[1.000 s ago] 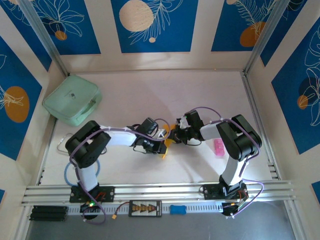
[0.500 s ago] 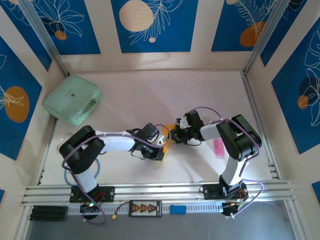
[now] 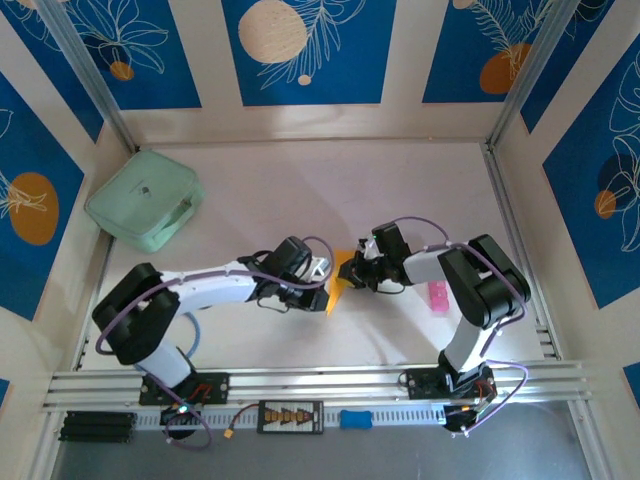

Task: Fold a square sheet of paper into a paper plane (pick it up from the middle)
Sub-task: Fold the wing for the fifth time at the center of the table.

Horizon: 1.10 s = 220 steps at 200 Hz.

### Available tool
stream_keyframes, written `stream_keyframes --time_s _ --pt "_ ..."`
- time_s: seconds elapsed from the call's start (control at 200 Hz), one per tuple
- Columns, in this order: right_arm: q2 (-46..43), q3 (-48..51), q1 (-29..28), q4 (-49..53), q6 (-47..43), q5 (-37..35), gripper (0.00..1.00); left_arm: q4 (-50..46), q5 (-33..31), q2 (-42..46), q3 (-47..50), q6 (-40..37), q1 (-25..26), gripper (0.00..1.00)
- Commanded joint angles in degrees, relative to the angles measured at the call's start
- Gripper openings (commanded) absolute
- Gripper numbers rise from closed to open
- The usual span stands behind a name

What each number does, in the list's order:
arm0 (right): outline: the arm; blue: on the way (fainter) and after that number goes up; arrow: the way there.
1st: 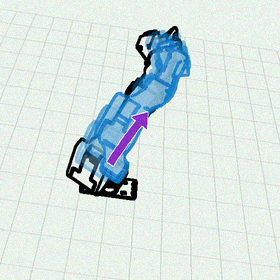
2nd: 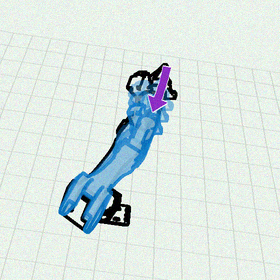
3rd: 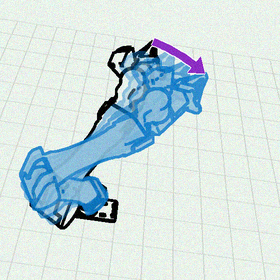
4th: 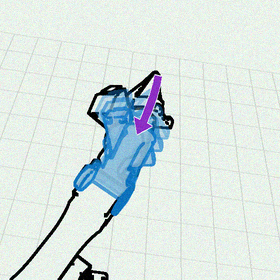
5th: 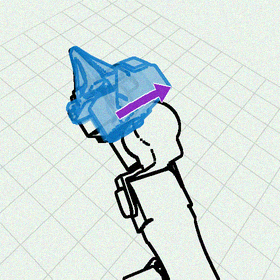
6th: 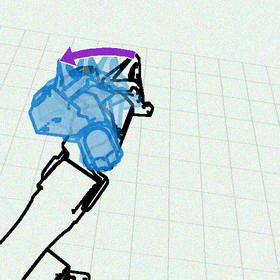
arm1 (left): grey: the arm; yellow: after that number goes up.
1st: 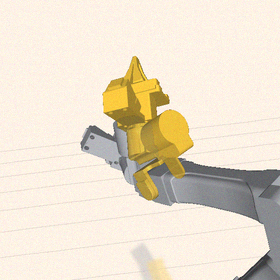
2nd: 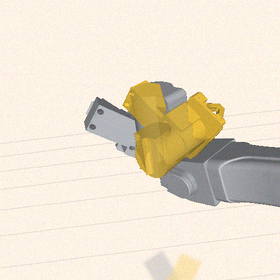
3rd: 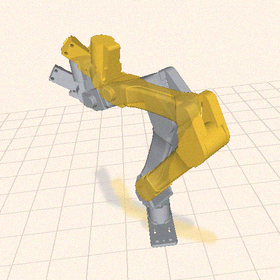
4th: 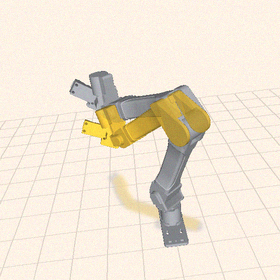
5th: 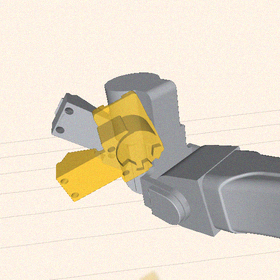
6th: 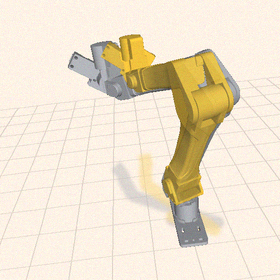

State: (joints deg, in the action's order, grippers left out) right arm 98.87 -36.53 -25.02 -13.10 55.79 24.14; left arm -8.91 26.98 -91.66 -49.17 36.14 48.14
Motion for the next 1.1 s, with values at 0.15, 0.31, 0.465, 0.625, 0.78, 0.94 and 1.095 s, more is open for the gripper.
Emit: stream_keyframes --time_s 0.15,0.31,0.465,0.625,0.78,0.94,1.095 --pt "-0.50 3.13 -1.70 6.21 6.38 -4.89 0.12 5.93 1.29 -9.09 -6.29 2.99 -0.79 0.01" --pt "-0.51 3.17 -2.17 5.98 7.05 -5.29 0.11 7.93 2.03 -12.33 -7.28 3.98 -0.77 0.01" --pt "-0.47 3.23 -2.23 5.92 7.18 -5.33 0.11 7.13 0.04 -14.19 -7.52 3.94 -0.77 0.01" --pt "-0.40 3.39 -2.34 5.76 7.19 -5.33 0.11 6.39 -1.85 -15.69 -7.28 3.89 -0.76 0.01" --pt "-0.96 3.51 -2.19 5.48 6.58 -5.23 0.12 2.64 -3.13 -15.61 -5.24 2.71 -0.76 0.00" --pt "-4.44 1.29 0.04 8.74 1.68 -4.69 0.16 1.59 -1.31 -14.36 -1.24 1.34 -0.97 0.00" --pt "-10.79 -0.97 3.58 13.82 -5.20 -4.66 0.19 -1.11 0.57 -13.29 -0.76 -3.48 -1.45 0.00"
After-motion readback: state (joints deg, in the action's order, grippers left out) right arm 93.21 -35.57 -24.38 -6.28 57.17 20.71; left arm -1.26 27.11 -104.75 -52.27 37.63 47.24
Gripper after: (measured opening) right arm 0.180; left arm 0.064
